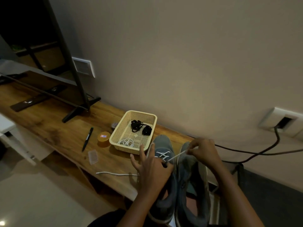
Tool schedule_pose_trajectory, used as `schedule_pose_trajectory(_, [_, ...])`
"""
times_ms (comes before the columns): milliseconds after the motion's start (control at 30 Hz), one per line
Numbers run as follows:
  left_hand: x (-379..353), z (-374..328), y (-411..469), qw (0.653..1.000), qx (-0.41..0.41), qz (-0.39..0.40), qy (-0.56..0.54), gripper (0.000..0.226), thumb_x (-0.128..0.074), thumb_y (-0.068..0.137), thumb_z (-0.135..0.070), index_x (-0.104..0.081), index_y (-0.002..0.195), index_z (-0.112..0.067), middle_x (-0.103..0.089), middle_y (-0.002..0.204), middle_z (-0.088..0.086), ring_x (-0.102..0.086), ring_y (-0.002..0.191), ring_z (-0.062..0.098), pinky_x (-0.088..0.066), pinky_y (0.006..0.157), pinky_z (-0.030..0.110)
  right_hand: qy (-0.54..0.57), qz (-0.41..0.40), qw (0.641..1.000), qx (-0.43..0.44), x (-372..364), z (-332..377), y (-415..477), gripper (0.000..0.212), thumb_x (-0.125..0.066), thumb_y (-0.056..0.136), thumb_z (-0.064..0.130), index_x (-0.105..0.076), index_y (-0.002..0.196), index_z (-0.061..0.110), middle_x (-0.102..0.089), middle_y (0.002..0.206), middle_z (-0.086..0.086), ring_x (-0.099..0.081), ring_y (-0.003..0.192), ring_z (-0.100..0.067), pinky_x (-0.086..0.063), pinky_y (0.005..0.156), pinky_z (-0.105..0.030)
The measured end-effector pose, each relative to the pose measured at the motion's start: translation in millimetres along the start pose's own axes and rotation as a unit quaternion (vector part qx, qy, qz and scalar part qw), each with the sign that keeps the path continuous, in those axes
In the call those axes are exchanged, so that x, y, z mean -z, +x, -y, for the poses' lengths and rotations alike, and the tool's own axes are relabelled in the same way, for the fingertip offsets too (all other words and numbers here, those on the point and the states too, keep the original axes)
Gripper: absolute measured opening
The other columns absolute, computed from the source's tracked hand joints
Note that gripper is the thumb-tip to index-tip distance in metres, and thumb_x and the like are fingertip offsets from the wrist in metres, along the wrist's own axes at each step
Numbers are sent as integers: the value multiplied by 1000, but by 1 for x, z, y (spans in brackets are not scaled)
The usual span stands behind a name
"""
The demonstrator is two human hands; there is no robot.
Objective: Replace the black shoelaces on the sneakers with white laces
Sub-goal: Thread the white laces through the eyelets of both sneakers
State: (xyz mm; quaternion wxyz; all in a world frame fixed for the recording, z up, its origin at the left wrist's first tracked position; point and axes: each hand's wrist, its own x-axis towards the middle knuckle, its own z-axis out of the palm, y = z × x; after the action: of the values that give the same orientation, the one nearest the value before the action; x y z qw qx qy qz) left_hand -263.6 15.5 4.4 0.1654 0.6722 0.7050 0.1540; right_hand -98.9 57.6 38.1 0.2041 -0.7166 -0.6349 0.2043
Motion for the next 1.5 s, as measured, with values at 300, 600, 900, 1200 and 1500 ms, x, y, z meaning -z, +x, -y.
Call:
schedule_pose_trajectory(300, [-24, -1, -2, 992, -5, -122, 13, 29, -52, 59, -57, -66, 53, -32, -55, 135, -3, -23, 130, 25, -8, 101, 50, -208, 57, 973, 80, -34, 33, -14, 16, -60, 84, 36, -70, 97, 34, -41, 142, 12, -17, 136, -27, -16, 106, -45])
schedule_pose_trajectory(600, [-36, 4, 0, 982, -4, -189, 9, 28, -55, 63, -53, -68, 56, -30, -56, 131, 0, -33, 130, 29, -12, 101, 53, -161, 23, 987, 12, -2, 11, -9, 16, -57, 84, 29, -70, 94, 26, -53, 129, 10, -32, 125, -24, -23, 103, -38])
schedule_pose_trajectory(900, [-32, 5, -2, 994, 8, -99, -45, 22, -55, 88, -44, -70, 89, -29, -30, 152, -5, -6, 144, 24, 0, 110, 52, -191, 72, 977, 68, -36, 31, -12, 14, -60, 84, 33, -70, 92, 27, -47, 134, 10, -21, 136, -27, -10, 110, -52])
schedule_pose_trajectory(1200, [-28, 2, -2, 996, 33, -63, -50, 21, -50, 90, -41, -67, 95, -30, -24, 153, -8, -1, 144, 22, -1, 112, 50, -93, 113, 989, 3, 6, -9, -4, 4, -65, 80, 33, -65, 76, 34, -56, 126, 4, -29, 130, -25, -18, 107, -48])
schedule_pose_trajectory(1500, [-28, 3, -3, 996, 34, -69, -50, 23, -51, 89, -40, -68, 87, -25, -27, 152, -6, -4, 143, 24, -2, 110, 50, -181, 87, 977, 76, -35, 29, -8, 18, -57, 86, 33, -68, 97, 23, -45, 135, 7, -16, 138, -27, 3, 110, -59])
